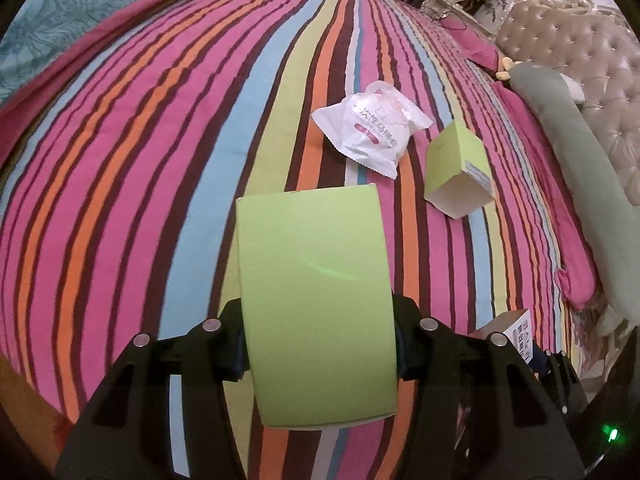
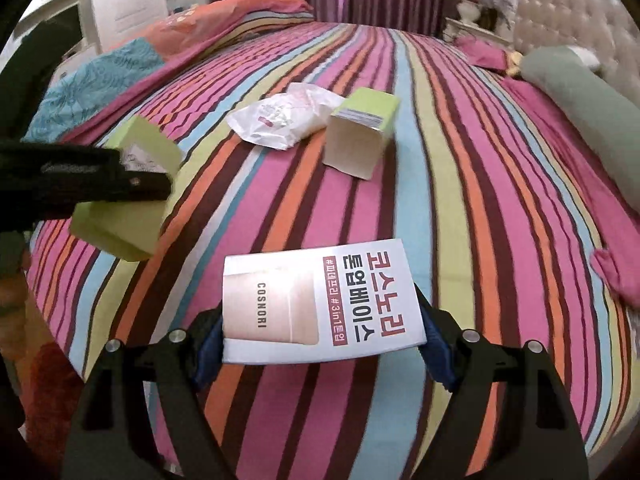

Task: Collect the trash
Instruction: 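Carry the green box and white printed box down over the wastebasket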

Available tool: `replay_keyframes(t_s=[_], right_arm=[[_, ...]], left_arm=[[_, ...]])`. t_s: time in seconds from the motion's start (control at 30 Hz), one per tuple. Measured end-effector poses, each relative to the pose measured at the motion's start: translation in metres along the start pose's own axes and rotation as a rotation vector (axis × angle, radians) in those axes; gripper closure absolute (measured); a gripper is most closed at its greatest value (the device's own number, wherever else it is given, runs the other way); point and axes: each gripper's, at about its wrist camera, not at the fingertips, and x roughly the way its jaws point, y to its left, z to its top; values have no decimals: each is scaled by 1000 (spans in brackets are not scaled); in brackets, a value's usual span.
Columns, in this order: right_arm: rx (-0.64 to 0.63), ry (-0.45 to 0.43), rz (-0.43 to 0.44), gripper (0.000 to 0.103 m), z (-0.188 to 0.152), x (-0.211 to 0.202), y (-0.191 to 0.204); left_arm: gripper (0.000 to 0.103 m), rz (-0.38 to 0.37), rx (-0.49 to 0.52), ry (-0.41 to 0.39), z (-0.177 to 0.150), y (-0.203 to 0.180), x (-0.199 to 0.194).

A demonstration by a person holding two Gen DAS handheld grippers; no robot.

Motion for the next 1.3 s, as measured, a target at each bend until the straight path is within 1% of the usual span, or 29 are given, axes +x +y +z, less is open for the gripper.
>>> replay_keyframes(t_s=[0.23, 0.4, 0.6, 0.77, 0.9, 1.07, 1.17, 1.3], right_arm=[[127, 7, -17, 27, -20, -25, -19], [224, 5, 14, 27, -44, -45, -26], [302, 11, 55, 27, -79, -64, -26], [372, 19, 99, 27, -109, -78, -24], [405, 27, 123, 27, -126, -85, -19], [407, 68, 144, 27, -149, -83, -2], [408, 113, 153, 27, -167, -75, 8], [396, 196, 154, 27, -191, -60, 19]], left_arm=[[52, 0, 46, -29, -33, 12, -34], [52, -3, 75, -32, -63, 26, -49], [52, -2, 116, -17, -110, 40, -58], [52, -8, 151, -5, -144, 44, -65], [52, -17, 184, 15, -176, 43, -71], [52, -26, 227, 74, -217, 38, -67], [52, -22, 253, 145, -246, 35, -53], [52, -19, 244, 245, -271, 37, -30]])
